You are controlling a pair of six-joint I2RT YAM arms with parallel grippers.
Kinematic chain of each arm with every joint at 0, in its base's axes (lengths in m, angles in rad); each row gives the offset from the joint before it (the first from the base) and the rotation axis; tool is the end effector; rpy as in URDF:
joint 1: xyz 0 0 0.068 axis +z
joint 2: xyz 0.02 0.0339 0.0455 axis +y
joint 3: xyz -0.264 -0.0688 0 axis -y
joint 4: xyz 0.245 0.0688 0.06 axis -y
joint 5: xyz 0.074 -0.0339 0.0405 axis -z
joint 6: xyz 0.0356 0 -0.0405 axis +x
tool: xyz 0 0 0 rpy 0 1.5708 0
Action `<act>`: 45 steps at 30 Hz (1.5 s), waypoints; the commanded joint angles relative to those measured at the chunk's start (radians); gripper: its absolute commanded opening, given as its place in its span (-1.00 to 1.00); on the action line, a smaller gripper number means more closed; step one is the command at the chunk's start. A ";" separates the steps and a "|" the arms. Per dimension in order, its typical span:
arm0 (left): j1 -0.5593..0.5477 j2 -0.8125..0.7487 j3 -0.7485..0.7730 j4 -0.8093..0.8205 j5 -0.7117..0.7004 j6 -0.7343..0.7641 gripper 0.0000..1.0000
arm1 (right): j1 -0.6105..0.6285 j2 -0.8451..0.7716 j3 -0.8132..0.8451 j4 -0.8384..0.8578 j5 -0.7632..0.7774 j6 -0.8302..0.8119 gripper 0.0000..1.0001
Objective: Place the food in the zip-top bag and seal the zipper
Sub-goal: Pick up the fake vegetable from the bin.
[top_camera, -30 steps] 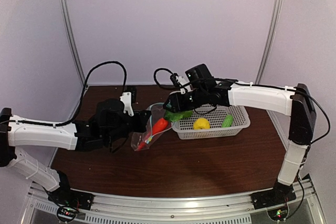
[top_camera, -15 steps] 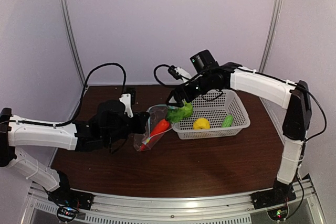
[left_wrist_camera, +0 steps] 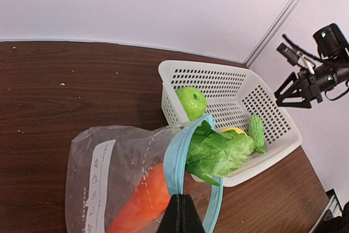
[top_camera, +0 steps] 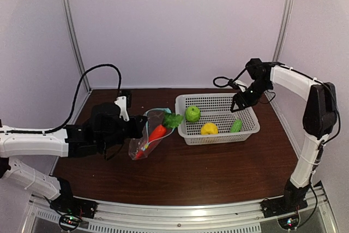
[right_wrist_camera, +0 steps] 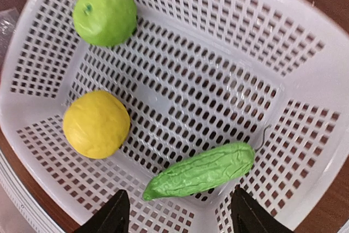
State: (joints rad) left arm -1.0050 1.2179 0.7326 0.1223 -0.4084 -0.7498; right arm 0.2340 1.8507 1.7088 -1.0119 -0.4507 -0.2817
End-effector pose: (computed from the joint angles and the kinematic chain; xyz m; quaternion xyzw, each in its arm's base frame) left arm 0.1584 -0.2230 0.2621 -0.0116 0.8141 -0.3210 0.4838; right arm 0.3728 0.1048 0.2950 -0.2879 0.9103 0.2137 0.2069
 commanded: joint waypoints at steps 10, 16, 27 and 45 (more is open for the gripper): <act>0.006 -0.113 -0.053 -0.050 -0.053 -0.051 -1.00 | -0.005 0.138 -0.129 0.038 0.145 0.281 0.37; 0.007 -0.105 -0.047 -0.055 -0.056 -0.063 -1.00 | 0.030 0.206 -0.107 0.034 0.172 0.337 0.38; 0.006 -0.069 -0.006 -0.060 -0.044 -0.052 -1.00 | 0.076 0.243 -0.074 0.059 0.180 0.321 -0.23; 0.008 0.026 0.065 -0.043 0.019 -0.040 -1.00 | 0.131 -0.195 -0.215 0.549 -0.422 0.408 -0.65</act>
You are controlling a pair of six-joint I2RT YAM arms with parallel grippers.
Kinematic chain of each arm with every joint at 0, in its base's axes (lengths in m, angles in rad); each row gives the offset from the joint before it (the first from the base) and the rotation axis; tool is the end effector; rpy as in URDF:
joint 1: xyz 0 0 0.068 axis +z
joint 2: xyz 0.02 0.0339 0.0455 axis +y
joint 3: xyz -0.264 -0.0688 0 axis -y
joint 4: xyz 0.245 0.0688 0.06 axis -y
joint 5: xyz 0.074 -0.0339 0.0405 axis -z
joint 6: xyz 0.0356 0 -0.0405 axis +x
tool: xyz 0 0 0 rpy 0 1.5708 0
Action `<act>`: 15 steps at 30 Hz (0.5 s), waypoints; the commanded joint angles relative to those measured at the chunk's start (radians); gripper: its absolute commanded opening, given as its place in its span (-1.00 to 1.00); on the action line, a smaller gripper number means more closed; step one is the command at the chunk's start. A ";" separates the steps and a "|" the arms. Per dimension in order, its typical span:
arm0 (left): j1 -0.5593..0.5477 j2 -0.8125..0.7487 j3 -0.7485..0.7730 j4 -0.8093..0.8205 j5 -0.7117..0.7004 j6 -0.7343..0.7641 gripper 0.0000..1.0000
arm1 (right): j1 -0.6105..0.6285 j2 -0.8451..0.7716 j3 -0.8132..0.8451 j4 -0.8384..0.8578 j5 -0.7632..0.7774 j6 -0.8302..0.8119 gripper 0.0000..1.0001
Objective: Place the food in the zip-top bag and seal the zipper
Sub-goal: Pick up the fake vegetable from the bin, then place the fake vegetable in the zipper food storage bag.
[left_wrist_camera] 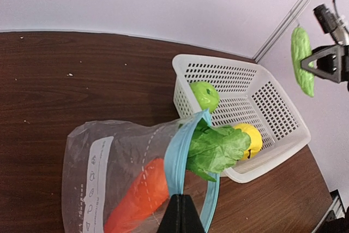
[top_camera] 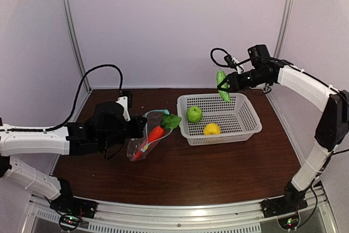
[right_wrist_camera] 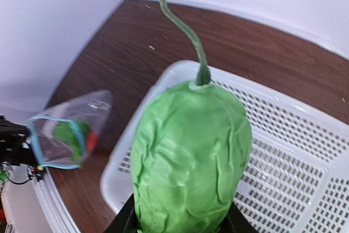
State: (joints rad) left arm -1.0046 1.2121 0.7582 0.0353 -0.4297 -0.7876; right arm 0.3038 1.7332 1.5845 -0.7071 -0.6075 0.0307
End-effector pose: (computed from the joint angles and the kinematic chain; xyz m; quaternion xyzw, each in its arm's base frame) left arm 0.1579 -0.2208 0.2640 -0.0267 0.8271 -0.3039 0.4721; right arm 0.3580 0.1335 0.3191 -0.2254 0.8713 0.3319 0.2826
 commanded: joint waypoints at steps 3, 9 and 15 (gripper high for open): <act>0.008 0.051 0.055 0.043 0.050 -0.024 -1.00 | 0.153 -0.117 -0.179 0.448 -0.307 0.211 -0.68; 0.008 0.066 0.056 0.080 0.075 -0.108 -1.00 | 0.374 -0.109 -0.213 0.596 -0.236 0.239 -0.70; 0.009 0.056 0.044 0.116 0.104 -0.207 -1.00 | 0.487 -0.063 -0.236 0.661 -0.140 0.213 -0.70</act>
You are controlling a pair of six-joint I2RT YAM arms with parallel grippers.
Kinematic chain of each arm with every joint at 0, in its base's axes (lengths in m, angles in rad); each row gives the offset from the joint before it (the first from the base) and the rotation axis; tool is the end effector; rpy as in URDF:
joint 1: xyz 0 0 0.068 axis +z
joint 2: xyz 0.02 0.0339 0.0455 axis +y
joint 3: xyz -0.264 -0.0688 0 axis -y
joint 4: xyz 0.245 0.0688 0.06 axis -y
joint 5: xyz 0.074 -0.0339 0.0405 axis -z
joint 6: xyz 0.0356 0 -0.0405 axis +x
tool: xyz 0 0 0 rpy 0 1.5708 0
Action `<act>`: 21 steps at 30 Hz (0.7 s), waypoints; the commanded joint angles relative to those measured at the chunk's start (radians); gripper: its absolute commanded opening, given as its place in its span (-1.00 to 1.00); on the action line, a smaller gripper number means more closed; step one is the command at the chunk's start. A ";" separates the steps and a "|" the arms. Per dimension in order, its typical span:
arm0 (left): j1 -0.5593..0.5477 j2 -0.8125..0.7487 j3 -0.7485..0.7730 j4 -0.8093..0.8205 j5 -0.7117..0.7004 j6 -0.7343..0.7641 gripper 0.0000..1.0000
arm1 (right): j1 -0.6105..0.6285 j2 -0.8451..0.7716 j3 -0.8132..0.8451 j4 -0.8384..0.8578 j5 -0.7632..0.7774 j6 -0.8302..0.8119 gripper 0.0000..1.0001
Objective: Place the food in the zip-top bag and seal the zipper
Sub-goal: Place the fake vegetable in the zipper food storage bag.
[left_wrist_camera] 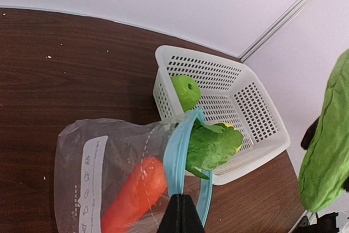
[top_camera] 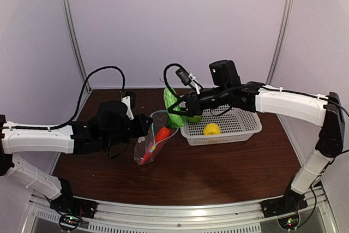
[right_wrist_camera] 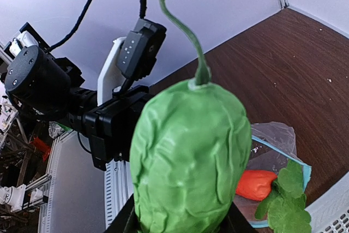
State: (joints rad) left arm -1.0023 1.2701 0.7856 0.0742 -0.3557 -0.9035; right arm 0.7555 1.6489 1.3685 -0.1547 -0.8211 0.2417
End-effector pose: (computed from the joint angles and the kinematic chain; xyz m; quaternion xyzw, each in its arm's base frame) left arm 0.1639 -0.2335 0.2618 -0.0562 0.8269 -0.3541 0.4332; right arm 0.2600 0.2807 0.3251 -0.4040 0.6931 0.5313 0.2722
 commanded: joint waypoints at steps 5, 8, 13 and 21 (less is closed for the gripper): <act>0.005 -0.031 -0.019 0.142 0.063 -0.186 -1.00 | 0.054 0.049 -0.077 0.211 0.143 0.027 -0.66; 0.006 -0.053 -0.050 0.193 0.070 -0.218 -1.00 | 0.058 0.067 -0.114 0.311 0.185 0.108 -0.64; 0.006 -0.075 -0.103 0.258 0.056 -0.250 -1.00 | 0.084 0.118 -0.154 0.438 0.216 0.247 -0.61; 0.005 -0.089 -0.167 0.319 0.013 -0.265 -1.00 | 0.161 0.154 -0.138 0.330 0.318 0.326 -0.07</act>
State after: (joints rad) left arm -1.0019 1.2030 0.6498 0.3035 -0.3103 -1.1484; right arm 0.8768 1.8000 1.2198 0.2127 -0.5865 0.5098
